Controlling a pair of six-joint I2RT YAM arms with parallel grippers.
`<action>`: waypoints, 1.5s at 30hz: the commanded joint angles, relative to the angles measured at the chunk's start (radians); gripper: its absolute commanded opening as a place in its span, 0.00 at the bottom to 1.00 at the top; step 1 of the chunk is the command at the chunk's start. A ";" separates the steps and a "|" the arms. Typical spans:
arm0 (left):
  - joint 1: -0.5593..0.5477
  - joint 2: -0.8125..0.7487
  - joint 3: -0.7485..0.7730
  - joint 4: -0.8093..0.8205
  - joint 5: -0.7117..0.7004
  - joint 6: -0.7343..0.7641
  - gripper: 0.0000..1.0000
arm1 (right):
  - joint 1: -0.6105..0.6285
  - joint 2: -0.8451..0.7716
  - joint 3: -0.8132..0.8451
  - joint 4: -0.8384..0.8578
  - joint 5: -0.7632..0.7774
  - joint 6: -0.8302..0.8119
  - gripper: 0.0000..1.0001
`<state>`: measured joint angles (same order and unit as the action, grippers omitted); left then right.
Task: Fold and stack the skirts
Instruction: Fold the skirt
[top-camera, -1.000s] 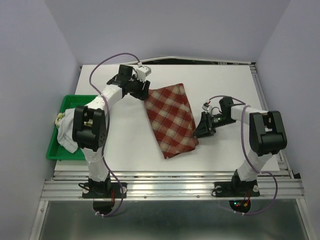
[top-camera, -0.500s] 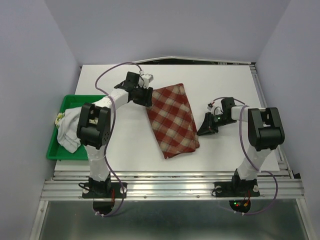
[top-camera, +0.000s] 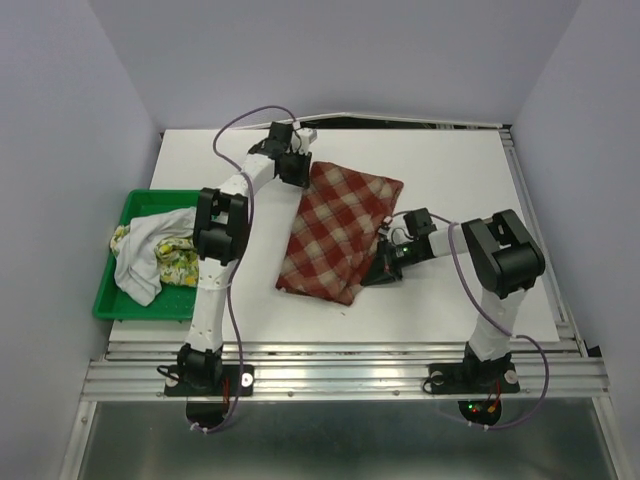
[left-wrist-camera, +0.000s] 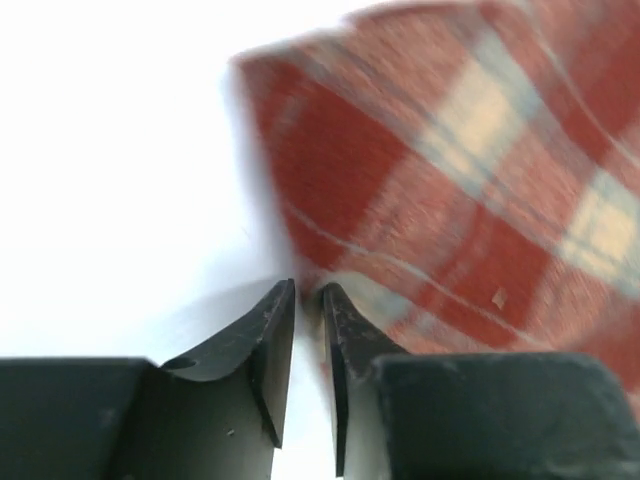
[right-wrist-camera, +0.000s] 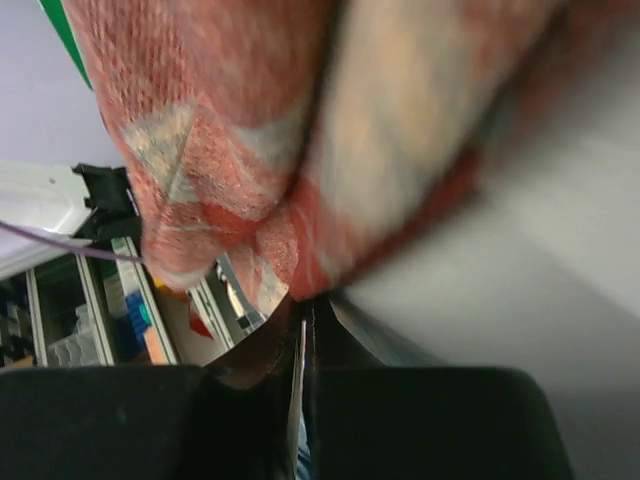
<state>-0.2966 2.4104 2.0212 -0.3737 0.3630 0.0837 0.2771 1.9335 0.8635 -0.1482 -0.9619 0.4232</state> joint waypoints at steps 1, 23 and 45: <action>0.050 0.081 0.279 -0.031 -0.047 0.098 0.35 | 0.114 0.013 -0.057 0.260 0.077 0.243 0.10; -0.461 -1.100 -1.029 0.114 -0.456 0.597 0.98 | -0.121 -0.171 0.446 -0.284 0.523 -0.150 0.54; -0.662 -0.864 -1.003 0.133 -0.550 0.452 0.98 | -0.121 0.303 1.012 -0.346 0.583 -0.254 0.55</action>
<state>-0.9424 1.5677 0.9646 -0.2180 -0.2214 0.5308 0.1520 2.2105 1.8072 -0.4801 -0.3561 0.1978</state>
